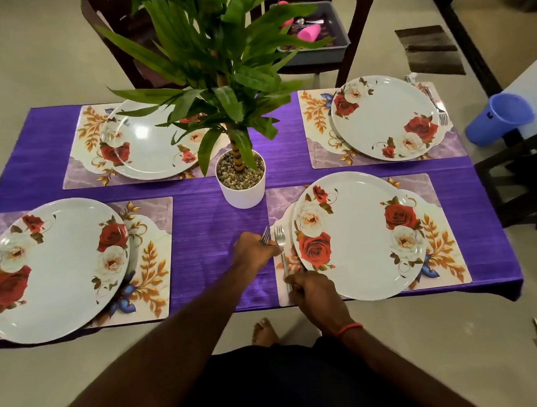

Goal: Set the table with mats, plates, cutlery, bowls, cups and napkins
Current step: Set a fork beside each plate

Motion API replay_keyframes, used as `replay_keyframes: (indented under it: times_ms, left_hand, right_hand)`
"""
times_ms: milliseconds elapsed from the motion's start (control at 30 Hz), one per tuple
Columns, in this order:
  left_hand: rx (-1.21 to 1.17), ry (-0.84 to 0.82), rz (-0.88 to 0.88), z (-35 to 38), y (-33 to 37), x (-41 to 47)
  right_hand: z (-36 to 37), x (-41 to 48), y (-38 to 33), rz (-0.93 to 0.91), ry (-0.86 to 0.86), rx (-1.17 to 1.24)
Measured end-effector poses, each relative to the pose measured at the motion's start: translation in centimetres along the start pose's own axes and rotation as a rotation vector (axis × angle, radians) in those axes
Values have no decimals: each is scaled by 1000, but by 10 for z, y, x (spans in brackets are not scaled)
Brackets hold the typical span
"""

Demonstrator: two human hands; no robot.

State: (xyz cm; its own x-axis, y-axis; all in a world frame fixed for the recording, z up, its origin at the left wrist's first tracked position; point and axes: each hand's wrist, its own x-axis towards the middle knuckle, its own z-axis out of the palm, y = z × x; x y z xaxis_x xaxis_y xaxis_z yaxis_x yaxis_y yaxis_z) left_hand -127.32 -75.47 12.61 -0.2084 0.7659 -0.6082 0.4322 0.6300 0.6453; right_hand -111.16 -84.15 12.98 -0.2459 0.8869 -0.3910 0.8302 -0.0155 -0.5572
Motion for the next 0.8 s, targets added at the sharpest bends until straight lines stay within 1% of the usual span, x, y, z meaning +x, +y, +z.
replay_keyframes:
  times_ms: [67,167,233,300,400,467,600,700,800]
  left_hand:
    - [-27,-1,-24,-1,-2,1]
    - [-181,4,-57,-4,-2,-2]
    - [-281,12,-99,-9,-1,-6]
    - [-320,-1,-165,-17,-1,-12]
    - [-458,-37,-221,-31,-4,-21]
    - [-546,-37,-217,-38,-8,-25]
    - [-647,-2,-157,-46,-15,-40]
    - [-760,17,-73,-52,-23,-53]
    - [-896,44,-33,-58,-29,-63]
  right_hand:
    - [-2,-2,0,-11,-2,17]
    - [-6,-5,0,-34,25,42]
    - [-9,-6,-1,-29,14,56]
    - [-15,-5,-3,-28,-15,116]
    - [-27,3,-12,-98,-15,183]
    - [-34,8,-19,-137,-20,216]
    - [-39,18,-32,-195,-66,252]
    - [-37,27,-41,-220,-135,254]
    - [-31,38,-53,-230,-212,287]
